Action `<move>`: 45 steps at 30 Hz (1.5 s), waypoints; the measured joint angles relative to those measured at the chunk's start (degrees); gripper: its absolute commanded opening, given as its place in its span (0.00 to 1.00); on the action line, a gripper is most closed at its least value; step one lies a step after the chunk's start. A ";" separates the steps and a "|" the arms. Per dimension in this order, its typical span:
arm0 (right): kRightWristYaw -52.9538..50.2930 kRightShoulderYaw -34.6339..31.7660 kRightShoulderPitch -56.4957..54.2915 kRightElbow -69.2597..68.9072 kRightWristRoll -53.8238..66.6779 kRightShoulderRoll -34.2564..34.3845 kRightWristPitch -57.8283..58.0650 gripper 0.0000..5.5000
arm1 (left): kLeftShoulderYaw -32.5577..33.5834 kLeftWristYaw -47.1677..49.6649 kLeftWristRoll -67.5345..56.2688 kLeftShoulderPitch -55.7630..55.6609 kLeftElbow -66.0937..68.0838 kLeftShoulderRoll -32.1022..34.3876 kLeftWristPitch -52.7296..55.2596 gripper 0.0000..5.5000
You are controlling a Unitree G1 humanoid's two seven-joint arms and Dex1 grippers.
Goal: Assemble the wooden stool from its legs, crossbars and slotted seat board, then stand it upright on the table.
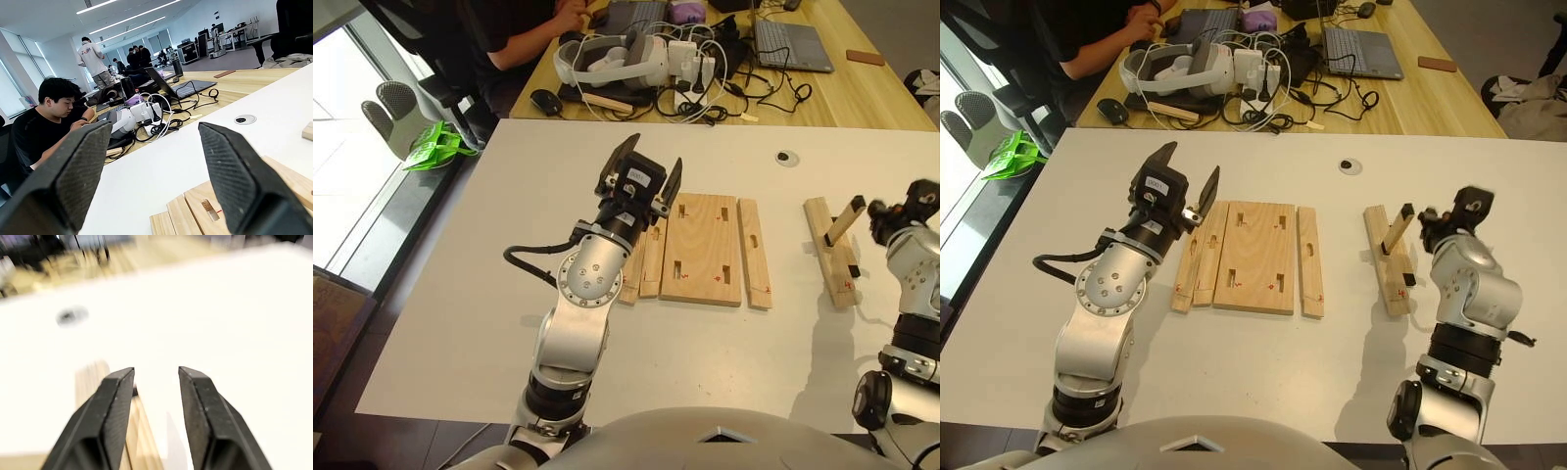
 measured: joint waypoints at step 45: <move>2.22 -1.72 -2.14 -2.06 -1.35 -0.48 -6.60 0.30 | -0.08 0.99 -0.65 -0.01 0.41 -0.21 -0.89 0.59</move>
